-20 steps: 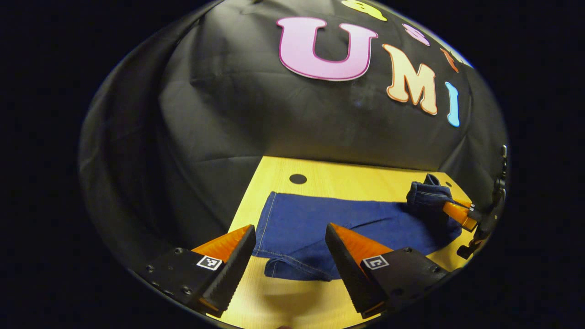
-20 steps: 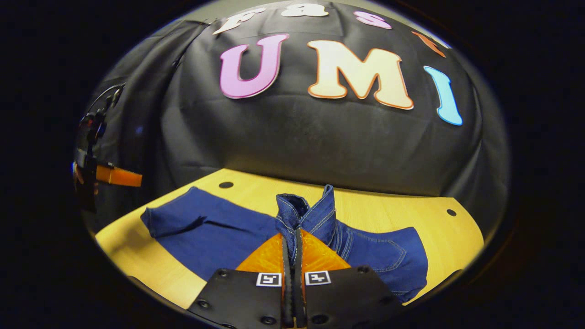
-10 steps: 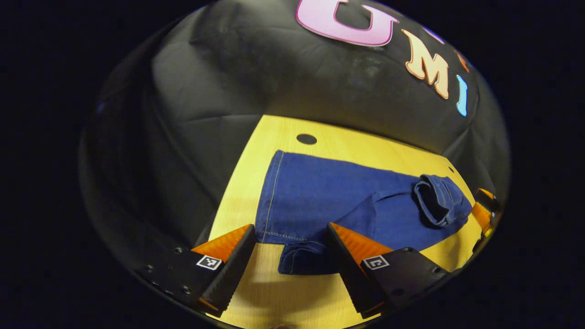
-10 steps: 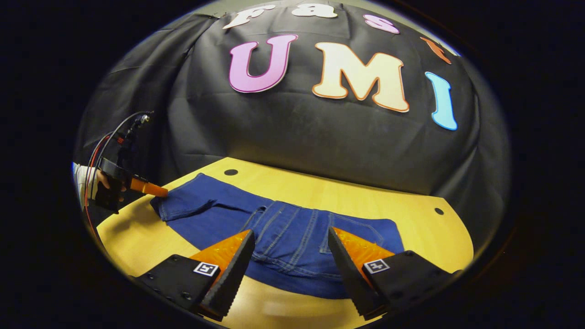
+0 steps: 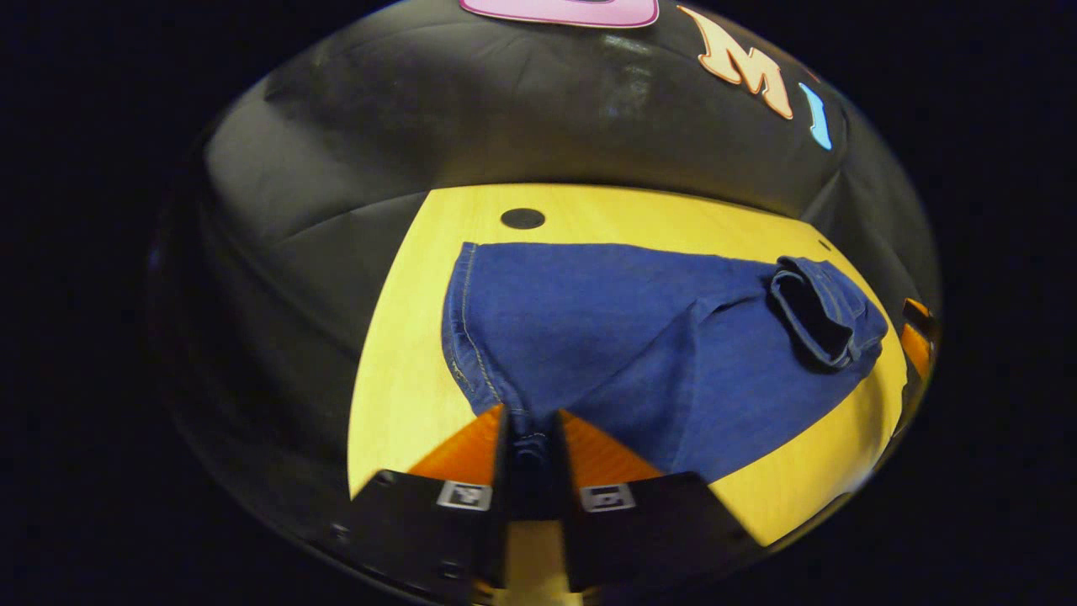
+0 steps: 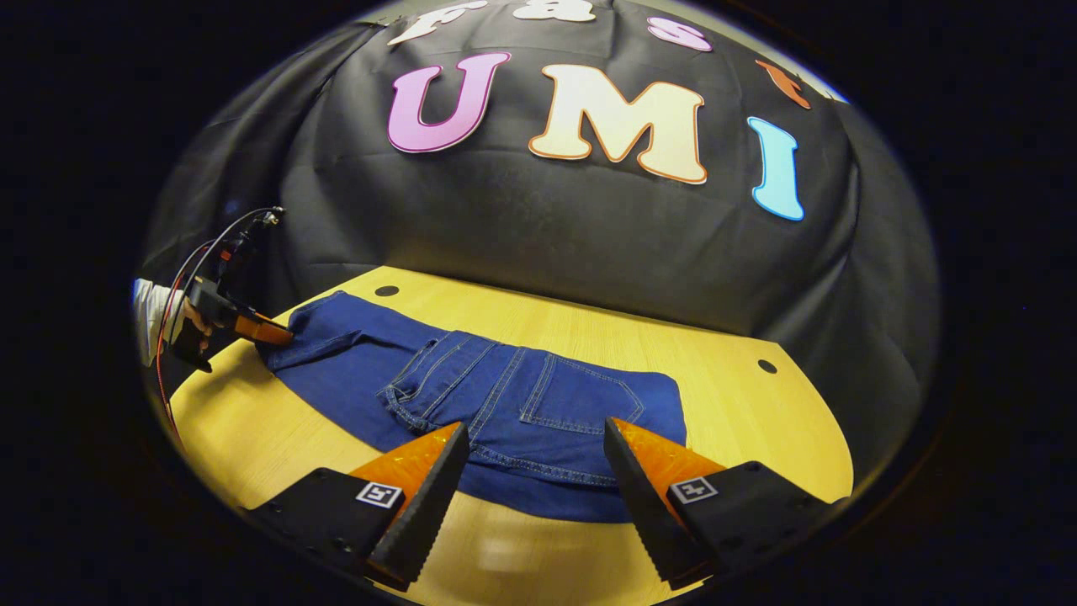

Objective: Grasp the waist and the cuffs of the jeans and fold them to make the two legs overlap; first hold the waist and fold one-third of the jeans toward the cuffs, then hold the cuffs and fold the remaining one-third in the same direction to finish folding.

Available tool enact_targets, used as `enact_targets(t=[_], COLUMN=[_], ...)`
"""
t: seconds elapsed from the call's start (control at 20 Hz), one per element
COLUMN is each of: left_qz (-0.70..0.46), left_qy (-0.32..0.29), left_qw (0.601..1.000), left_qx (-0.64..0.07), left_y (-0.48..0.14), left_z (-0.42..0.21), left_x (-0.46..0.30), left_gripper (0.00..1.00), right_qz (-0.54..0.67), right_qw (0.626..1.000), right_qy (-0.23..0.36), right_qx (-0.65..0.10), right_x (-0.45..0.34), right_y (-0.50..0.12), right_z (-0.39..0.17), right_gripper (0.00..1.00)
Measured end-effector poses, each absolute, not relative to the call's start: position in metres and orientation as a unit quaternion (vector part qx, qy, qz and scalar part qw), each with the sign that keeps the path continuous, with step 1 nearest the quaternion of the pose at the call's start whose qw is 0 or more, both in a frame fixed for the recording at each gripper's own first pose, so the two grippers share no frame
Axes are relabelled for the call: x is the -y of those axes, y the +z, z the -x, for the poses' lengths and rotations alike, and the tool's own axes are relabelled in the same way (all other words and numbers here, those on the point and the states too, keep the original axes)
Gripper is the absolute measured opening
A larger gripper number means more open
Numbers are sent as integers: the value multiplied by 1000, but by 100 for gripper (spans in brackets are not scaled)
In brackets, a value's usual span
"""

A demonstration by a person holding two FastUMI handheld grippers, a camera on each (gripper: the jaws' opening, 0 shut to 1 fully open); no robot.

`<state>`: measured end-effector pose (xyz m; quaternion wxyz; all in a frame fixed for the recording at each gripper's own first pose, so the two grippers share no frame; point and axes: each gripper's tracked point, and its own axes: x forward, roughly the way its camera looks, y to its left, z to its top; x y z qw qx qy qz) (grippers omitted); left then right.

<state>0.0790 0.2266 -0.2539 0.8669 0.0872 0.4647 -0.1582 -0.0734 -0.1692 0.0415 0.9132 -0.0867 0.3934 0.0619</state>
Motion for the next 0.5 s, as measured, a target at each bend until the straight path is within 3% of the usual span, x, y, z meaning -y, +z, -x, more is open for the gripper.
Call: enact_targets(t=[0.05,0.1,0.15,0.3,0.5], left_qz=[-82,-73,-70,-64,-48], left_qy=[-152,-141,-136,-116,-150], left_qw=[871,874,877,883,901], left_qx=[-459,-458,-456,-451,-405], left_y=[-253,-253,-252,-245,-186], left_z=[-81,-81,-82,-82,-75], left_x=[-224,-224,-223,-219,-169], left_gripper=[14,12,2,0,0], right_qz=[84,82,80,73,39], right_qw=[913,913,912,914,925], right_qy=[65,68,73,85,93], right_qx=[-394,-395,-396,-389,-367], right_x=[168,167,167,170,186], right_y=[41,40,39,47,66], right_z=[75,76,77,74,70], right_gripper=[99,99,99,99,99])
